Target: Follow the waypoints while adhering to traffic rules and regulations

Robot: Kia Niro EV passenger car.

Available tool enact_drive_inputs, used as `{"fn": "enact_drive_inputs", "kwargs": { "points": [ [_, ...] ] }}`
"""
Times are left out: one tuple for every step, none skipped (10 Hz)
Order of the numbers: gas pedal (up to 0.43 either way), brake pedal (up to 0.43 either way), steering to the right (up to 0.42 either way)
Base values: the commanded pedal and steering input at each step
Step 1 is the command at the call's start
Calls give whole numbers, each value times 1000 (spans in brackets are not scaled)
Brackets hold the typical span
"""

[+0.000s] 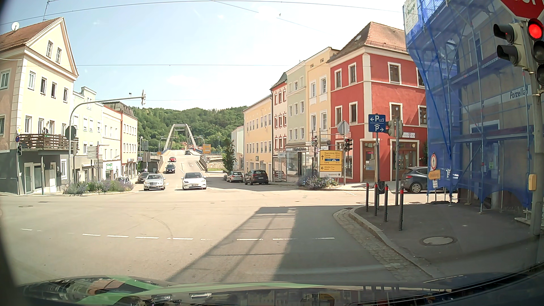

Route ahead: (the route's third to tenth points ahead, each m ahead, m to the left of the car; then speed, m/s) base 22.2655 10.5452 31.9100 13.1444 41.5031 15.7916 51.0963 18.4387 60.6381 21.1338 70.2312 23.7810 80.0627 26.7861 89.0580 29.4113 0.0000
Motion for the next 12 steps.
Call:
{"fn": "enact_drive_inputs", "kwargs": {
  "points": [
    [0, 384, 18],
    [0, 384, 19],
    [0, 384, 18],
    [0, 384, 18],
    [0, 384, 19],
    [0, 384, 19],
    [0, 384, 18],
    [0, 384, 19],
    [0, 384, 19],
    [0, 384, 18],
    [0, 384, 18],
    [0, 384, 19]
  ]
}}
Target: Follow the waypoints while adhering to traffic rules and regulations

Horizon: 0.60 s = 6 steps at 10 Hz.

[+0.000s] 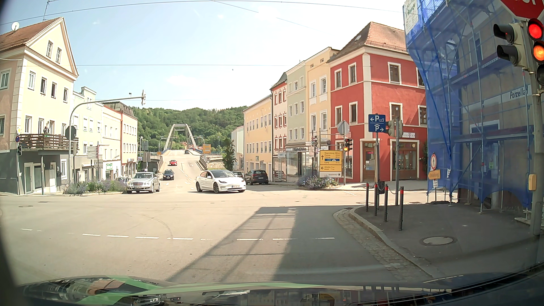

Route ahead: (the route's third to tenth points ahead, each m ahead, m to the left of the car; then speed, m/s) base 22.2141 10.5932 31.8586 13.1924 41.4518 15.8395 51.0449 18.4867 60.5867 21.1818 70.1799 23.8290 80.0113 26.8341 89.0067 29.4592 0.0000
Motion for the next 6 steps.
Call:
{"fn": "enact_drive_inputs", "kwargs": {
  "points": [
    [0, 384, 18],
    [0, 384, 18],
    [0, 384, 18],
    [0, 384, 19],
    [0, 384, 19],
    [0, 360, 19]
  ]
}}
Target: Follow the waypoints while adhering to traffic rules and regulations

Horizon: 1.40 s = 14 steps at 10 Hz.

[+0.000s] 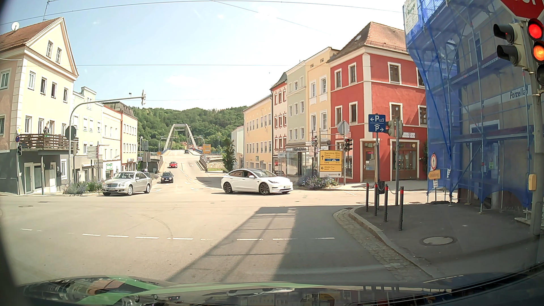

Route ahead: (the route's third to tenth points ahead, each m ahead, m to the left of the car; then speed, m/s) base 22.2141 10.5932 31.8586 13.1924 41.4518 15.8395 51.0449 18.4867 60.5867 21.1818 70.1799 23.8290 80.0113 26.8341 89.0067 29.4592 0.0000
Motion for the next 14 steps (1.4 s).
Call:
{"fn": "enact_drive_inputs", "kwargs": {
  "points": [
    [0, 189, 19],
    [0, 43, 18],
    [0, 6, 19],
    [0, 0, 18],
    [0, 0, 19],
    [0, 0, 19],
    [0, 0, 18],
    [28, 0, 19],
    [87, 0, 17],
    [130, 0, 15],
    [150, 0, 14],
    [177, 0, 10],
    [189, 0, 4],
    [209, 0, -3]
  ]
}}
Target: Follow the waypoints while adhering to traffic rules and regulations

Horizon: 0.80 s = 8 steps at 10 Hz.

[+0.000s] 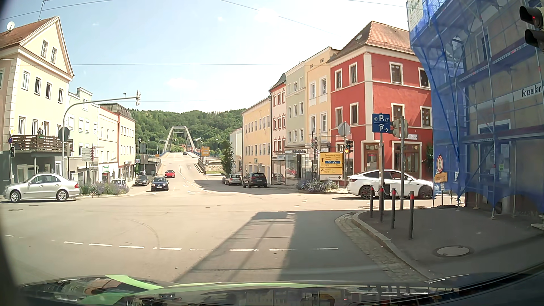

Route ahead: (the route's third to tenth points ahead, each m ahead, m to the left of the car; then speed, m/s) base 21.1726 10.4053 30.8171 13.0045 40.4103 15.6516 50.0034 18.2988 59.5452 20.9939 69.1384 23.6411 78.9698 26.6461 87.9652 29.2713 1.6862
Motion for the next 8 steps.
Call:
{"fn": "enact_drive_inputs", "kwargs": {
  "points": [
    [220, 0, -4],
    [220, 0, -4],
    [220, 0, -7],
    [220, 0, -10],
    [220, 0, -14],
    [220, 0, -16],
    [220, 0, -17],
    [220, 0, -18]
  ]
}}
